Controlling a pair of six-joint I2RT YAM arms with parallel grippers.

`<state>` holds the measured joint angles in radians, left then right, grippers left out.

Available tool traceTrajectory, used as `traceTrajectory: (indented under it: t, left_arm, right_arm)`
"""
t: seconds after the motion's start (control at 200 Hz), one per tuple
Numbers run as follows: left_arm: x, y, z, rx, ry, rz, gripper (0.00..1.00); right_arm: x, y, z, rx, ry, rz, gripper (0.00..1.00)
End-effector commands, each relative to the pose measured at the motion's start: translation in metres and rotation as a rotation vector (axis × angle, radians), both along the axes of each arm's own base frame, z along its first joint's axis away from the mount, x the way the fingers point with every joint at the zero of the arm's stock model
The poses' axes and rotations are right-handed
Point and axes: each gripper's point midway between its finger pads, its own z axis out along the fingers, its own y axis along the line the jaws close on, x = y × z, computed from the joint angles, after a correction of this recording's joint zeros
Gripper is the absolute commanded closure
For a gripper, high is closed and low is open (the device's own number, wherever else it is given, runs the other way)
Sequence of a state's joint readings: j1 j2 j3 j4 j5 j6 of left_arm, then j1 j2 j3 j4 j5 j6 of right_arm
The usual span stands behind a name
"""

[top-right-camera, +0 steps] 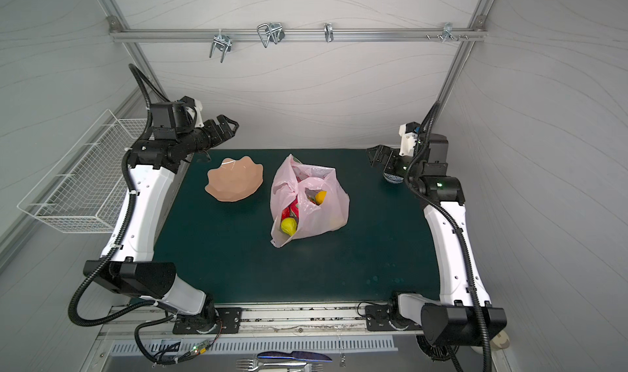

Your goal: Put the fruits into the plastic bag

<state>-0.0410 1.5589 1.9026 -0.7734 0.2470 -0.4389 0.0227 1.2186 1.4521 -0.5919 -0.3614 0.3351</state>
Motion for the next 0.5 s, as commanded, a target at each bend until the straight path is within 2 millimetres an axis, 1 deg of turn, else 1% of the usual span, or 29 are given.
traceTrajectory:
  t: [0.0,0.01,0.1,0.195,0.225,0.285,0.375,0.425,0.49]
  left_arm:
    - [-0.002,0.007,-0.005,0.090,-0.039,-0.016,0.01]
    - [-0.002,0.007,-0.012,0.098,-0.027,-0.019,0.01]
    - [-0.002,0.017,-0.048,0.167,0.003,-0.003,0.00]
    - [-0.001,0.034,-0.091,0.207,0.016,0.032,0.01]
    - [0.000,0.042,-0.102,0.221,0.016,0.053,0.00]
    - [0.000,0.064,-0.132,0.232,0.028,0.114,0.01]
    - [0.005,0.094,-0.168,0.250,0.015,0.192,0.01]
    - [0.007,0.103,-0.189,0.273,0.011,0.202,0.01]
    - [0.010,0.106,-0.213,0.312,-0.001,0.191,0.01]
  right_arm:
    - [-0.002,-0.021,-0.002,-0.016,0.014,-0.079,0.01]
    - [-0.002,-0.024,-0.004,-0.020,0.015,-0.088,0.01]
    - [0.002,-0.047,-0.017,-0.038,0.024,-0.170,0.01]
    - [0.010,-0.075,-0.044,-0.045,0.067,-0.257,0.01]
    - [0.013,-0.085,-0.058,-0.051,0.091,-0.289,0.01]
    - [0.019,-0.106,-0.085,-0.055,0.140,-0.355,0.01]
    - [0.028,-0.138,-0.126,-0.064,0.198,-0.470,0.01]
    - [0.034,-0.149,-0.146,-0.087,0.194,-0.515,0.01]
    - [0.041,-0.157,-0.169,-0.111,0.171,-0.550,0.01]
